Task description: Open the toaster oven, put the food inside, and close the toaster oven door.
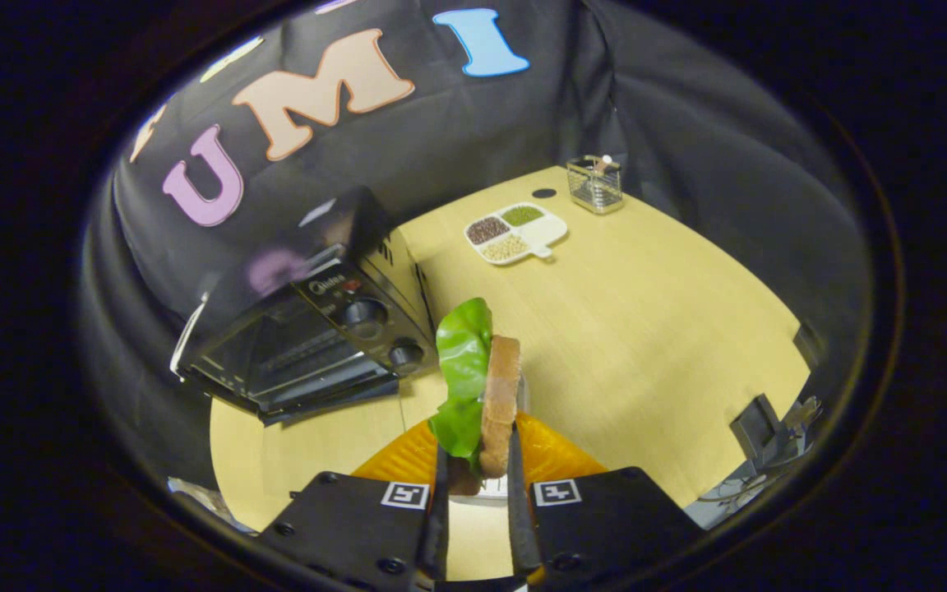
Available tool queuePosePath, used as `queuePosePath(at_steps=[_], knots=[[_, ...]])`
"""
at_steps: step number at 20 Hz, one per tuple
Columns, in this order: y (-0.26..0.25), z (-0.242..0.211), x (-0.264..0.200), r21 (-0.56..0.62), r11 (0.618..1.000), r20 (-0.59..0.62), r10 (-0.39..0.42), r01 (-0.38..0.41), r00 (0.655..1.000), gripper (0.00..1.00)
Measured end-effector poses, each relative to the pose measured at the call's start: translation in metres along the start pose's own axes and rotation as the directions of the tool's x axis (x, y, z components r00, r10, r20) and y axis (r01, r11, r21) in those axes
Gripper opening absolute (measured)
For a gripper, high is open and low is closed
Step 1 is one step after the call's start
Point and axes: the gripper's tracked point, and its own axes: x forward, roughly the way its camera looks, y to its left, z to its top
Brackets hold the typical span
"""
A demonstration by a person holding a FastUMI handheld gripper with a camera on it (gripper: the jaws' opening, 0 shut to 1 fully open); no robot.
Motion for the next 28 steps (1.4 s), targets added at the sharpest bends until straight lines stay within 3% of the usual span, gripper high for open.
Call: queuePosePath(at_steps=[7,10,16,22,28], knots=[[0.092,-0.002,-0.022,0.155,0.957,0.044,0.240,-0.244,0.970,0.32],[0.119,-0.020,-0.010,0.206,0.932,0.011,0.303,-0.299,0.953,0.32],[0.189,-0.044,0.013,0.318,0.841,-0.031,0.471,-0.438,0.882,0.32],[0.234,-0.047,0.033,0.405,0.764,-0.043,0.565,-0.502,0.824,0.32],[0.235,-0.030,0.070,0.433,0.772,0.013,0.512,-0.466,0.859,0.32]])
